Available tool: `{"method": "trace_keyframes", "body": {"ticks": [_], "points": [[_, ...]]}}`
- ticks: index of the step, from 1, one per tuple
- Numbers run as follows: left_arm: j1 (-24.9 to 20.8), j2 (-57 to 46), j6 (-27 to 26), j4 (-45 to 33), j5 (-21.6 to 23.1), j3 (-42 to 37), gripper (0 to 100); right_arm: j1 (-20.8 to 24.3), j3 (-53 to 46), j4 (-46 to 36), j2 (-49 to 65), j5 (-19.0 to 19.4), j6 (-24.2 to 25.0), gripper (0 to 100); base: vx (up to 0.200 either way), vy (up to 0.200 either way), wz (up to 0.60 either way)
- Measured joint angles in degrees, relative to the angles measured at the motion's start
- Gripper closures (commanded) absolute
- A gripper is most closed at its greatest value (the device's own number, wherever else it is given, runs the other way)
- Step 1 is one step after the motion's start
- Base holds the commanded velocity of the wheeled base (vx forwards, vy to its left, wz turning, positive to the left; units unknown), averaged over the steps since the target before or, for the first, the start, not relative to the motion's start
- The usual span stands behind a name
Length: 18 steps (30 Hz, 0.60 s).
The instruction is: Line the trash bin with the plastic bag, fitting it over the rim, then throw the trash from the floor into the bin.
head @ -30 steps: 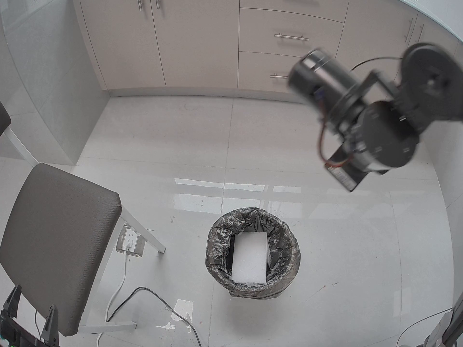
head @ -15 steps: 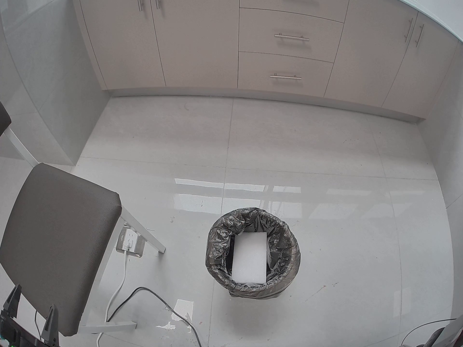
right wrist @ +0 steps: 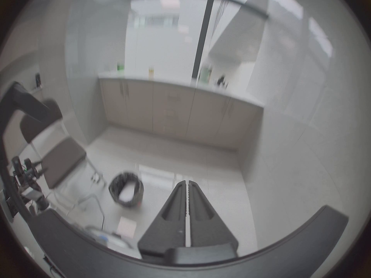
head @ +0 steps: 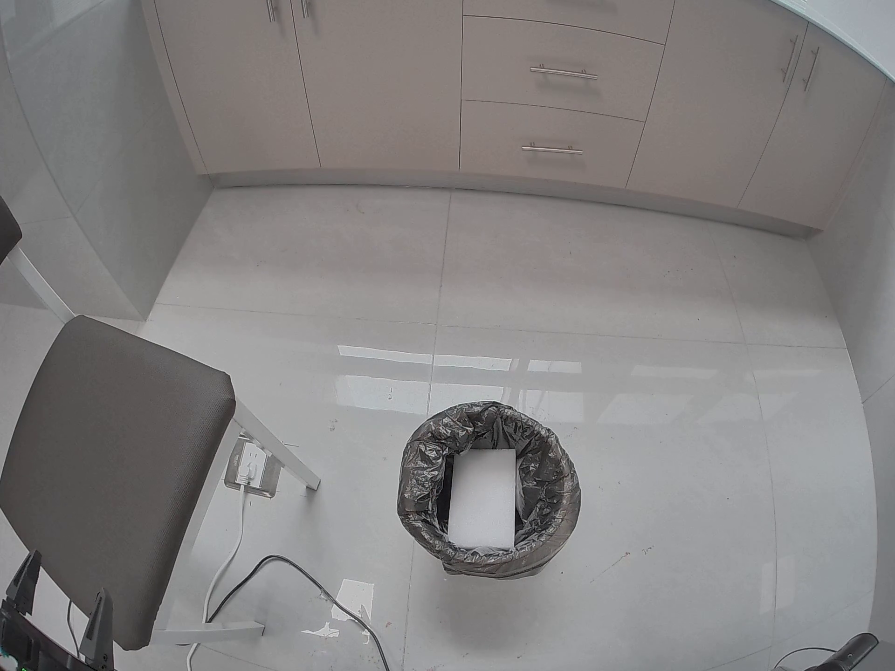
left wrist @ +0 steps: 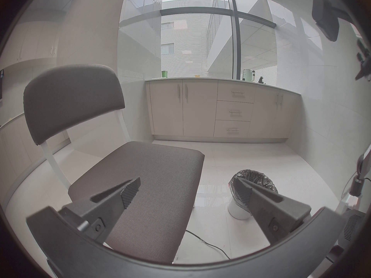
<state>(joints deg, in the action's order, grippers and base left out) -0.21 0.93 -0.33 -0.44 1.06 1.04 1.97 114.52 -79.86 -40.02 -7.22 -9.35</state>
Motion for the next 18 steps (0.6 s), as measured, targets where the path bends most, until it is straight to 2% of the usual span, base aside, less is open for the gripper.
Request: {"method": "trace_keyframes", "body": {"ticks": [4, 9, 18], "points": [[0.05, 0.00, 0.00, 0.00, 0.00, 0.00, 0, -2.50, -2.67, 8.84, 10.95, 3.88, -0.20, 100, 0.000, 0.000, 0.00], [0.05, 0.00, 0.00, 0.00, 0.00, -0.05, 0, -3.97, -12.62, 18.12, 20.89, 7.19, 0.11, 100, 0.000, 0.000, 0.00], [0.05, 0.00, -0.02, 0.01, 0.00, -0.05, 0, -2.33, -35.85, 30.54, 32.70, 10.45, -0.63, 100, 0.000, 0.000, 0.00]]}}
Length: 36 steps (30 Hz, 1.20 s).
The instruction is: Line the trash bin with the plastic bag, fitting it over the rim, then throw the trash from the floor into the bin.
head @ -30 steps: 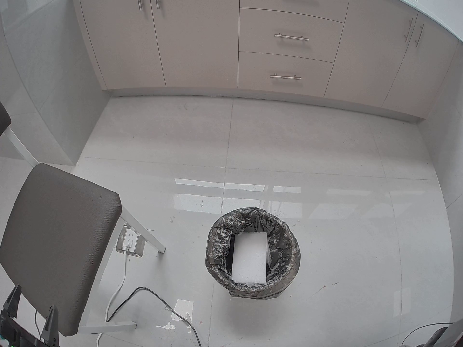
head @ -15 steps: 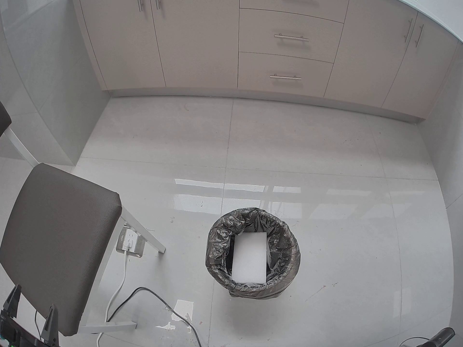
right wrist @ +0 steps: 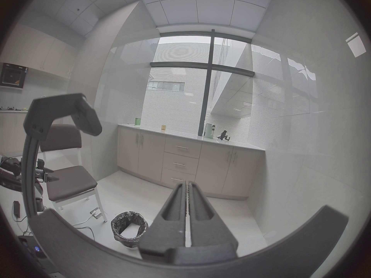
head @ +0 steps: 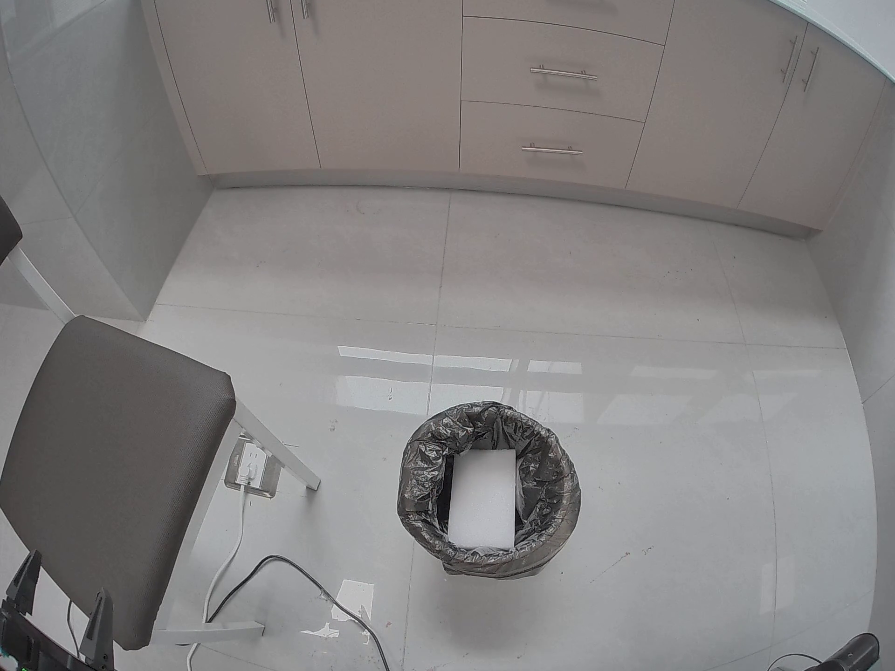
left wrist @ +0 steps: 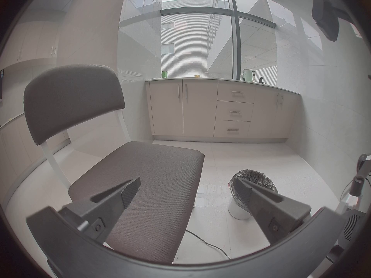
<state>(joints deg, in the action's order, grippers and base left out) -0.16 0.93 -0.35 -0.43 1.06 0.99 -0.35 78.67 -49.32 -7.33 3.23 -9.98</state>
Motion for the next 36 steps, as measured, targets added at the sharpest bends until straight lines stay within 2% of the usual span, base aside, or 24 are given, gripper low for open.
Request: {"method": "trace_keyframes", "body": {"ticks": [9, 13, 17, 21, 25, 31, 36], "points": [[-0.02, 0.00, 0.02, -0.01, 0.00, 0.00, 0, 0.30, -15.54, 5.84, 5.71, -4.60, 8.18, 100, 0.000, 0.000, 0.00], [0.00, 0.00, 0.02, -0.01, 0.00, 0.00, 0, 0.30, -23.54, 12.07, 6.34, -5.68, 9.72, 100, 0.000, 0.000, 0.00], [0.00, 0.00, 0.00, -0.01, -0.02, 0.02, 0, 0.33, -34.32, 22.31, 6.60, -7.58, 9.89, 100, 0.000, 0.000, 0.00], [-0.05, 0.00, 0.00, -0.01, 0.00, 0.02, 0, 0.35, -46.12, 35.62, 6.69, -9.11, 8.29, 100, 0.000, 0.000, 0.00], [-0.05, 0.00, 0.00, -0.01, 0.00, 0.02, 0, 0.35, -57.55, 45.12, 6.69, -10.42, 6.79, 100, 0.000, 0.000, 0.00], [0.00, 0.00, 0.00, -0.01, -0.02, 0.02, 0, 0.35, -72.72, 49.94, 6.69, -11.65, 7.03, 100, 0.000, 0.000, 0.00], [0.00, 0.00, 0.00, -0.01, 0.00, 0.05, 0, 0.40, -76.85, 52.16, 6.67, -10.45, 8.79, 100, 0.000, 0.000, 0.00]]}}
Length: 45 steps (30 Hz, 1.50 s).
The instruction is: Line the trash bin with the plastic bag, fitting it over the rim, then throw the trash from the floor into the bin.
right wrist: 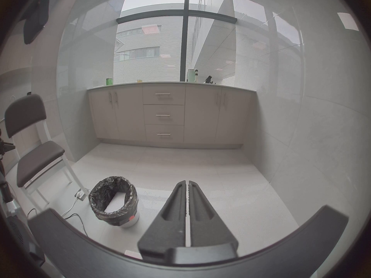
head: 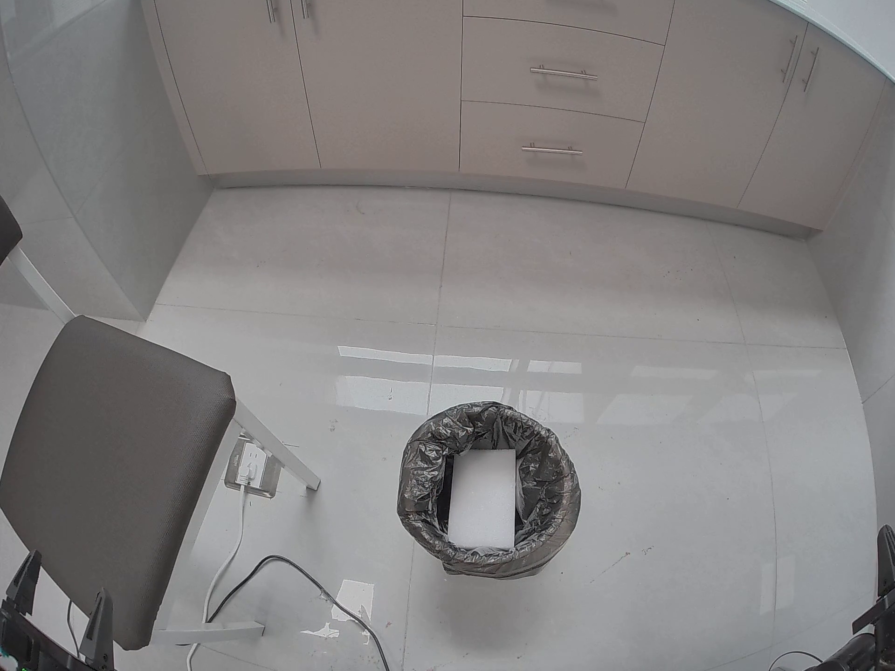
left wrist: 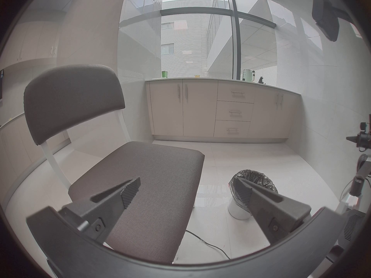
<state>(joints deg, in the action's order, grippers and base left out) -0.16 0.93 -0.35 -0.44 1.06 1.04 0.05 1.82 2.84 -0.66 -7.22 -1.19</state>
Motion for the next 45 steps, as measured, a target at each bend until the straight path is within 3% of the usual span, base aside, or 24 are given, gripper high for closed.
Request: {"method": "trace_keyframes", "body": {"ticks": [12, 20, 27, 45], "points": [[0.00, 0.00, 0.00, 0.00, 0.00, -0.05, 0, -0.05, -0.80, -1.06, -0.02, 8.19, -1.16, 100, 0.000, 0.000, 0.00], [0.00, 0.00, 0.02, 0.00, 0.00, -0.05, 0, -0.05, -0.80, -2.86, -0.07, 7.03, 2.01, 100, 0.000, 0.000, 0.00], [-0.05, 0.00, 0.02, 0.00, 0.00, -0.02, 0, 0.00, -0.80, -3.82, -0.09, 7.77, 0.07, 100, 0.000, 0.000, 0.00], [-0.05, 0.00, 0.02, 0.00, -0.02, -0.02, 0, 0.05, -0.80, -3.95, -0.18, 7.59, 1.29, 100, 0.000, 0.000, 0.00]]}}
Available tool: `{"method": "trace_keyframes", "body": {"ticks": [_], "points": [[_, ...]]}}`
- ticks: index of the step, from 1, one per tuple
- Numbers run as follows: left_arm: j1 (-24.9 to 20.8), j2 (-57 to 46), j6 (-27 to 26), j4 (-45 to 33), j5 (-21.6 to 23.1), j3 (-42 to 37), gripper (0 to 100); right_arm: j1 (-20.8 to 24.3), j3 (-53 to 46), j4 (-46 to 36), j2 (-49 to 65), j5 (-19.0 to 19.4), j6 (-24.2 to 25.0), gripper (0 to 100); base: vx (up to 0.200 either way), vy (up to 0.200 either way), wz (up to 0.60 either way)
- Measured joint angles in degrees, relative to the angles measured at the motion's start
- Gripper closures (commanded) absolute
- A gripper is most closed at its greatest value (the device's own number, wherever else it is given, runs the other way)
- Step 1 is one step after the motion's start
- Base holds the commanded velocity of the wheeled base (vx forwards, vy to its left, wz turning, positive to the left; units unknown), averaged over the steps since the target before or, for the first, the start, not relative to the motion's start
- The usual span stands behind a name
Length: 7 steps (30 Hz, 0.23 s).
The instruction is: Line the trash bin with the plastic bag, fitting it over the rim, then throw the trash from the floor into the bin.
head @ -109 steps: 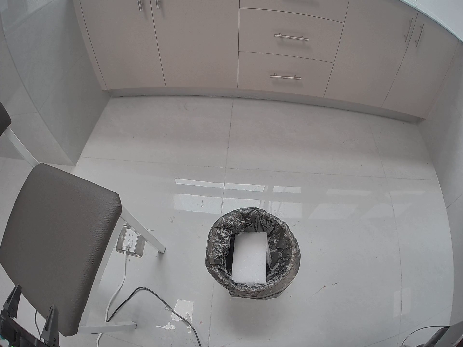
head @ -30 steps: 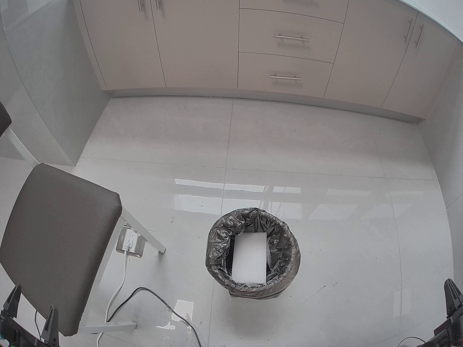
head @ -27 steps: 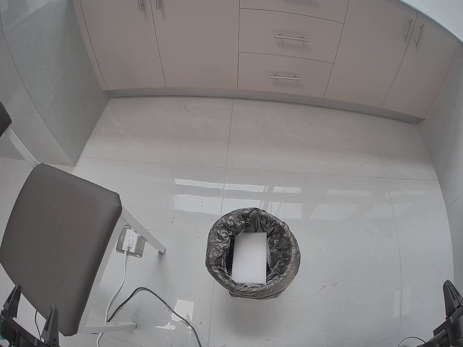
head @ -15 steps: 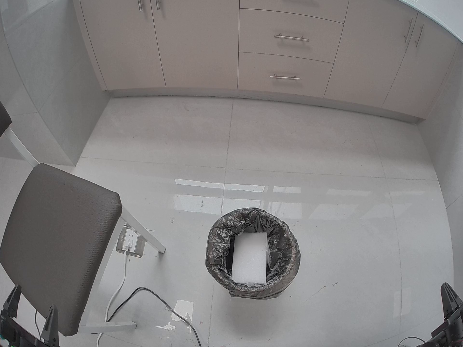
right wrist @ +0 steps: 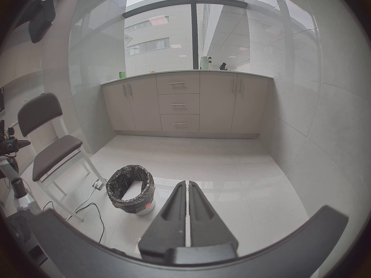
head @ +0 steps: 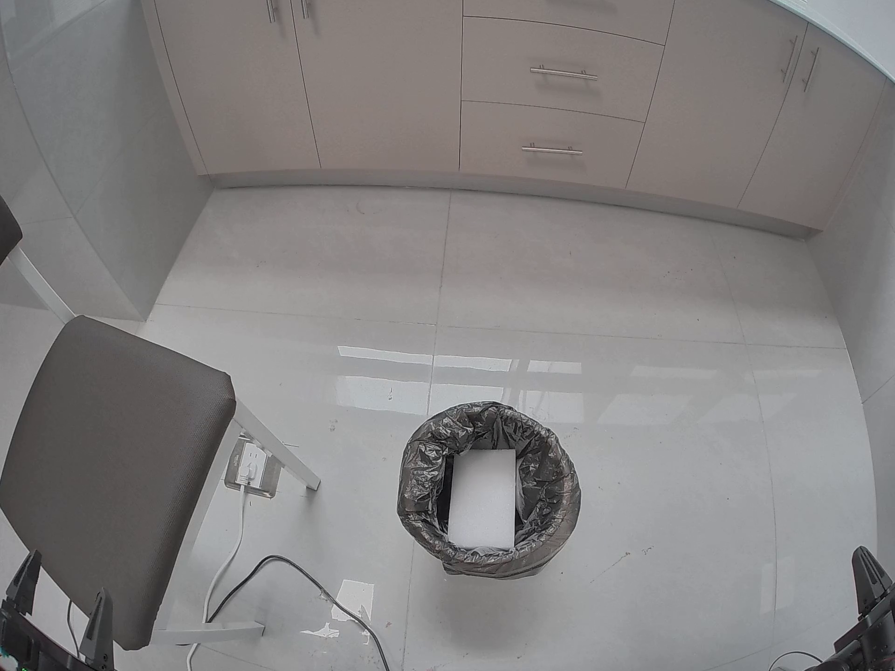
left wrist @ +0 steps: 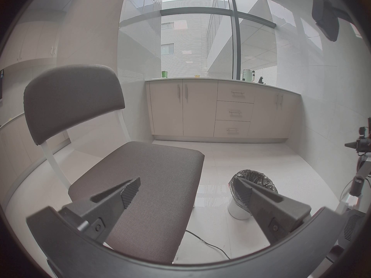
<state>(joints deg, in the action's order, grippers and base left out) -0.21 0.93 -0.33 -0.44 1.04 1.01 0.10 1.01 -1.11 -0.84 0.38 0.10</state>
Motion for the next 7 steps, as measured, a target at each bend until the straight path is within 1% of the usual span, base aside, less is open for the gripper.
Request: {"method": "trace_keyframes", "body": {"ticks": [7], "points": [[0.05, 0.00, 0.00, 0.01, 0.02, -0.02, 0, -0.02, 0.00, 0.82, 0.00, 0.17, 0.28, 100, 0.000, 0.000, 0.00]]}}
